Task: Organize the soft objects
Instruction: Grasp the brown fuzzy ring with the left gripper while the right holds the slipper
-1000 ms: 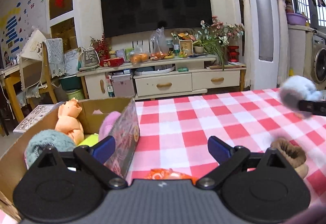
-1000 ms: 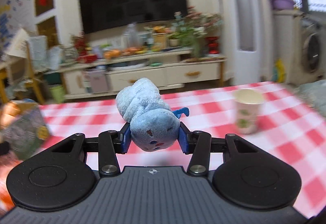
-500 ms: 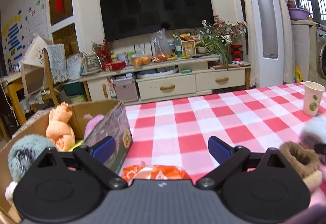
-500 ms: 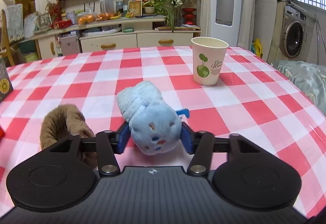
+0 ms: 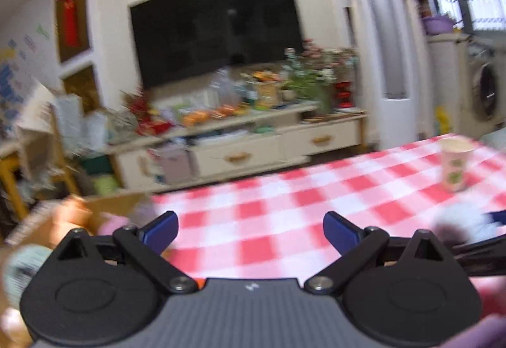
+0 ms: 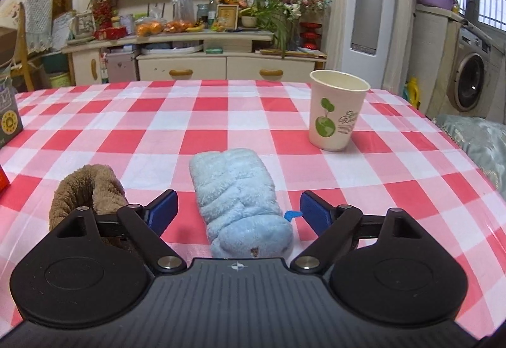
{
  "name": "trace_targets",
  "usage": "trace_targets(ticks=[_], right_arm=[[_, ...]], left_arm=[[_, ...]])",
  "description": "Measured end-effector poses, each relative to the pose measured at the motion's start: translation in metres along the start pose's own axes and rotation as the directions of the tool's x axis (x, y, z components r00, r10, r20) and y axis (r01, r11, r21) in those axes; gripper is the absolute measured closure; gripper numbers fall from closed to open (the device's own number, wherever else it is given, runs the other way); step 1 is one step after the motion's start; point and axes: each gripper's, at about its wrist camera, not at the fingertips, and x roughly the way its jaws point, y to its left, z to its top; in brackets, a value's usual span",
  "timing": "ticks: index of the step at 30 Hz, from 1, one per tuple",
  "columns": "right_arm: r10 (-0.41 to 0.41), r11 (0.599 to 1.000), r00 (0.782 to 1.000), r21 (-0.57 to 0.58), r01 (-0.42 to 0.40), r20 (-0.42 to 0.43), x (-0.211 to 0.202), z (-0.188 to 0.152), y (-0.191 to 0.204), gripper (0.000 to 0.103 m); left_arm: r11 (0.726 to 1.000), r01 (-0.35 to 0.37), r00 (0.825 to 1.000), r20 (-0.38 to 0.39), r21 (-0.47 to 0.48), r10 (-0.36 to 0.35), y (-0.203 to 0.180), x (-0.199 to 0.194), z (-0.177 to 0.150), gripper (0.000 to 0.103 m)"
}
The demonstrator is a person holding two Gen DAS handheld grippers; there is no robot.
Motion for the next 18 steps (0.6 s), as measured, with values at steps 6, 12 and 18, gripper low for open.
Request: trace_targets(ticks=[6,12,18], right_arm=[[0.031,1.0,0.999,0.006,-0.031,-0.04,0.007,0.0,-0.007,0.0],[0.057,0.998,0.997,0.041,-0.055,-0.06,0.008,0.0,-0.017,0.0],[0.056,0.998,0.994,0.043,-0.052,-0.097,0.011,-0.004,-0.024,0.0]], left_arm=[[0.971,0.214,0.964,-0.139,-0.101,-0.227,-0.026,0.015,-0.008,0.005],[0.934,0.304,0.914,-0.218,-0.188,-0.342,-0.05,0.033,-0.02,0.005],[0.916,0.319,0.887,-0.265,-0.243,-0.379,-0.065,0.052,-0.026,0.005]])
